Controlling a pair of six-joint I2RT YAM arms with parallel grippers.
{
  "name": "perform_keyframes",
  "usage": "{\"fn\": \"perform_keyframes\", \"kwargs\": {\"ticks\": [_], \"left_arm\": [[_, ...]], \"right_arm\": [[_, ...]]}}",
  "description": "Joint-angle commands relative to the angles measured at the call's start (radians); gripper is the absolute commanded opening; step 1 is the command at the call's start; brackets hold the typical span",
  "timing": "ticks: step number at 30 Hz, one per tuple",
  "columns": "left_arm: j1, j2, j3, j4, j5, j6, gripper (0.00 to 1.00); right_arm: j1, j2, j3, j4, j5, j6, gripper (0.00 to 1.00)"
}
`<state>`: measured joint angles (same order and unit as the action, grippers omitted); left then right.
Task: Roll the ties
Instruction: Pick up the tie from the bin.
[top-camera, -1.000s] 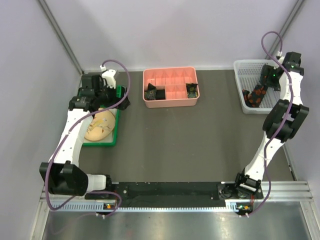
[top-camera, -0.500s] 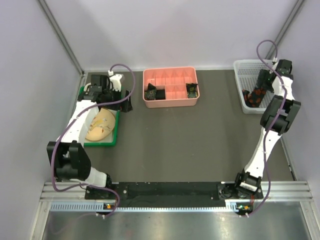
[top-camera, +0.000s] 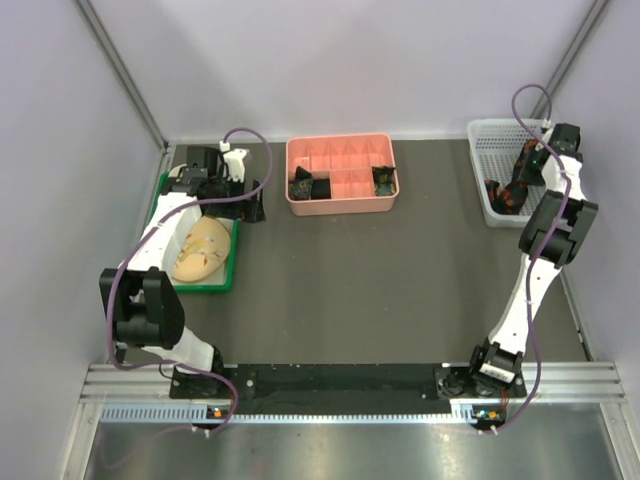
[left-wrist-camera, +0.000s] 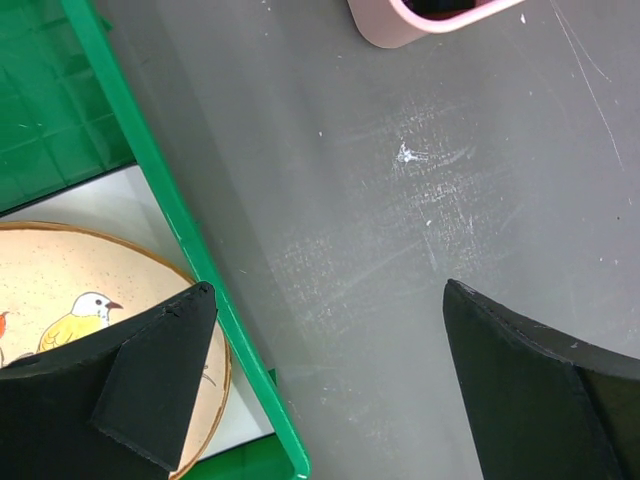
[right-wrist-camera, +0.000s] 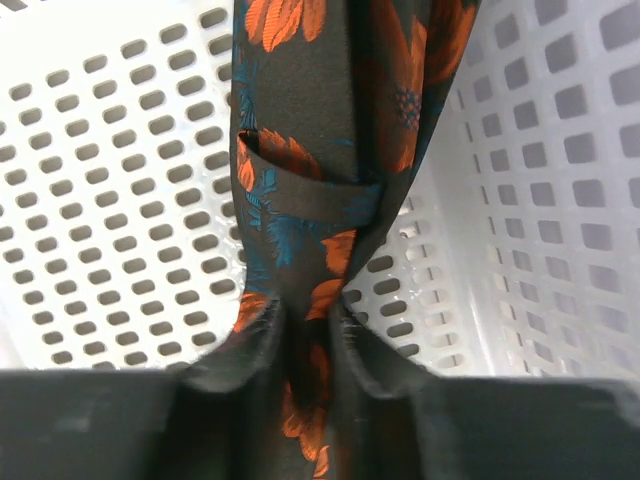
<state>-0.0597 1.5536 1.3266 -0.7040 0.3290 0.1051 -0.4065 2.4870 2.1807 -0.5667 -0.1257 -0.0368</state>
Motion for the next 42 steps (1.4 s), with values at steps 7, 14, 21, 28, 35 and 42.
{"fn": "perform_keyframes", "kwargs": {"ticks": [7,14,21,28,35,42], "left_arm": [[0.003,0.016,0.079,-0.011,0.015,0.030,0.99],[0.003,-0.064,0.040,0.058,0.079,0.016,0.99],[0.003,-0.167,-0.021,0.107,0.155,0.027,0.99],[0.003,-0.331,-0.139,0.161,0.191,0.059,0.99],[0.003,-0.510,-0.243,0.106,0.216,0.165,0.99],[0.003,-0.708,-0.372,0.053,0.411,0.327,0.99]], "right_arm": [[0.003,-0.170,0.053,0.011,-0.106,-0.049,0.00],[0.003,-0.437,0.053,0.042,-0.233,-0.054,0.00],[0.005,-0.694,0.045,0.013,-0.435,0.001,0.00],[0.020,-0.908,0.028,0.001,-0.626,0.142,0.00],[0.159,-1.080,-0.149,-0.079,-0.866,0.192,0.00],[0.440,-1.274,-0.536,-0.001,-0.879,0.161,0.00]]}}
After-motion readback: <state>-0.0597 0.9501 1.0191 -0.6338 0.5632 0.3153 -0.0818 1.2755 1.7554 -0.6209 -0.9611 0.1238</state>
